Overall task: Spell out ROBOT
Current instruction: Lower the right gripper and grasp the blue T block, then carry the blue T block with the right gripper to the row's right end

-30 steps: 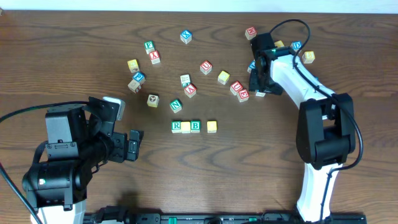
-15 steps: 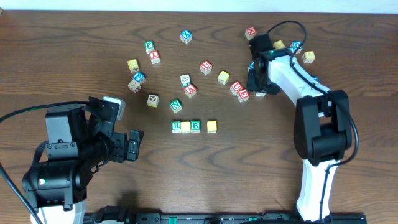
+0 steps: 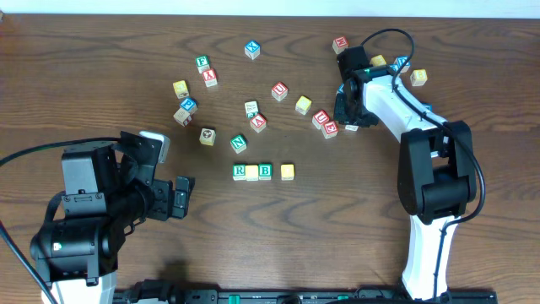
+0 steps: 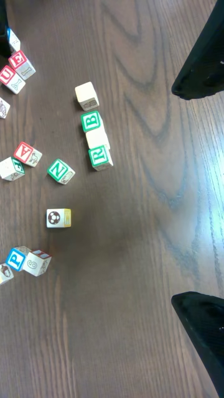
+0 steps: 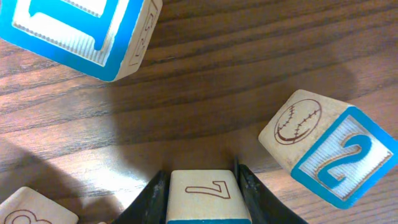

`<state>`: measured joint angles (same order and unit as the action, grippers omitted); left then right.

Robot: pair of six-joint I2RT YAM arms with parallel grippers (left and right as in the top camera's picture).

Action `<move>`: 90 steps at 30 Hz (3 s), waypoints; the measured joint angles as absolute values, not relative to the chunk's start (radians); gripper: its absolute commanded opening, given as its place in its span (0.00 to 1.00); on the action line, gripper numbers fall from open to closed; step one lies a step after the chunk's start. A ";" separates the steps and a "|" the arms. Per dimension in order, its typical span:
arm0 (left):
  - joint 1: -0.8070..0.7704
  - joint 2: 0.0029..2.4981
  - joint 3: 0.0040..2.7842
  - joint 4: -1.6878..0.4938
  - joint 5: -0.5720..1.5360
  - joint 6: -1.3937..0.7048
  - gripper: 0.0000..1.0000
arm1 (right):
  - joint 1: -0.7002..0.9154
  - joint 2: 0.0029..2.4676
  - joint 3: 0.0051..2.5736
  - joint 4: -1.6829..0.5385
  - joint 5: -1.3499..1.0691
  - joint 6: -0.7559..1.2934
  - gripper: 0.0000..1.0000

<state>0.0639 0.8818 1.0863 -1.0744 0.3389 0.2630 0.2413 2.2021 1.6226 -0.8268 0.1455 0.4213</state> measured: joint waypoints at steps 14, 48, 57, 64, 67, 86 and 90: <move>0.064 0.882 1.086 -1.074 0.339 0.263 0.97 | 0.244 2.201 1.626 -0.848 0.149 0.441 0.14; 0.064 0.882 1.086 -1.074 0.339 0.263 0.97 | 0.525 1.939 1.523 -0.967 0.150 0.484 0.01; 0.064 0.882 1.086 -1.074 0.339 0.263 0.97 | 0.588 1.939 1.387 -0.876 0.153 0.539 0.01; 0.064 0.882 1.086 -1.074 0.339 0.263 0.97 | 0.667 1.939 1.339 -0.823 0.154 0.578 0.01; 0.064 0.882 1.086 -1.074 0.339 0.263 0.97 | 0.675 1.939 1.330 -0.821 0.154 0.588 0.01; 0.064 0.882 1.086 -1.074 0.339 0.263 0.97 | 0.675 1.939 1.235 -0.719 0.165 0.611 0.02; 0.064 0.882 1.086 -1.074 0.339 0.263 0.97 | 0.675 1.939 1.235 -0.702 0.165 0.610 0.01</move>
